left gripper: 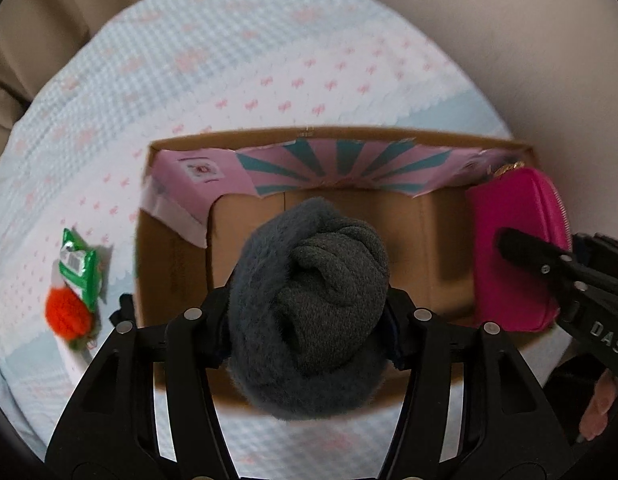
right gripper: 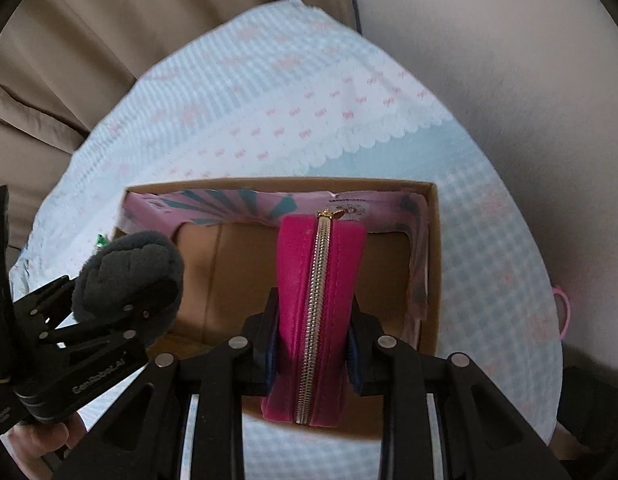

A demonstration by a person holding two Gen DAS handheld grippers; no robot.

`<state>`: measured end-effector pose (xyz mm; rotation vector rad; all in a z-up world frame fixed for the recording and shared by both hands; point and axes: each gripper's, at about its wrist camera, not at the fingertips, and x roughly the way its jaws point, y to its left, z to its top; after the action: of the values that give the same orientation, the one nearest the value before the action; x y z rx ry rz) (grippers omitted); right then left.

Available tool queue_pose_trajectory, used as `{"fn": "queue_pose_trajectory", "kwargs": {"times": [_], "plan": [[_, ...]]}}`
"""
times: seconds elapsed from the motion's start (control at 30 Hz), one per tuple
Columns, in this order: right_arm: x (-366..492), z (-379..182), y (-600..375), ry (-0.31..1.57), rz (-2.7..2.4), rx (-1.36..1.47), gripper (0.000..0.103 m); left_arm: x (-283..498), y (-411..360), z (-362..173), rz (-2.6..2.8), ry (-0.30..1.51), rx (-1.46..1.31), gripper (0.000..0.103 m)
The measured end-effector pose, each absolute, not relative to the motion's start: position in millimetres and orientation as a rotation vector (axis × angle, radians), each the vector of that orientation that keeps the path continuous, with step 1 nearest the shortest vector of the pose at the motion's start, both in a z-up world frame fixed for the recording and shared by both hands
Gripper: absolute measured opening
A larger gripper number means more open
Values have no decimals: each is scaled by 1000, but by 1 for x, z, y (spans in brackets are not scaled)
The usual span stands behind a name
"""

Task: Organize soft objects
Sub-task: 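Lower both items into the box and open both tools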

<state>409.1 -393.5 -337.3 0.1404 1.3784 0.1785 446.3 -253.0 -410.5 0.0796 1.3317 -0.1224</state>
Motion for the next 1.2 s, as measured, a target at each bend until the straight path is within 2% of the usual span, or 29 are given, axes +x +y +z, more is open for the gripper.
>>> {"fn": "queue_pose_trajectory", "kwargs": {"times": [0.13, 0.23, 0.27, 0.3, 0.33, 0.37, 0.4, 0.6, 0.9, 1.2], "plan": [[417, -355, -390, 1406, 200, 105, 25, 456, -264, -428, -141, 1363, 136, 55], [424, -365, -389, 1437, 204, 116, 26, 456, -268, -432, -167, 1371, 168, 76], [426, -367, -390, 1442, 201, 123, 27, 455, -268, -430, -165, 1363, 190, 87], [427, -365, -392, 1429, 205, 137, 37, 453, -267, -428, -157, 1347, 215, 96], [427, -363, -393, 1406, 218, 159, 69, 451, -266, -426, -153, 1335, 231, 99], [427, -360, -395, 1392, 229, 180, 93, 450, -264, -424, -151, 1331, 234, 102], [427, -359, -395, 1384, 234, 193, 103, 449, -262, -423, -154, 1332, 223, 102], [423, -348, -394, 1345, 229, 177, 103, 448, -248, -412, -151, 1335, 139, 102], [416, -332, -397, 1304, 228, 171, 103, 435, -249, -384, -144, 1285, 154, 102], [400, -279, -402, 1219, 202, 186, 103, 407, -242, -330, -176, 1189, 124, 102]]}}
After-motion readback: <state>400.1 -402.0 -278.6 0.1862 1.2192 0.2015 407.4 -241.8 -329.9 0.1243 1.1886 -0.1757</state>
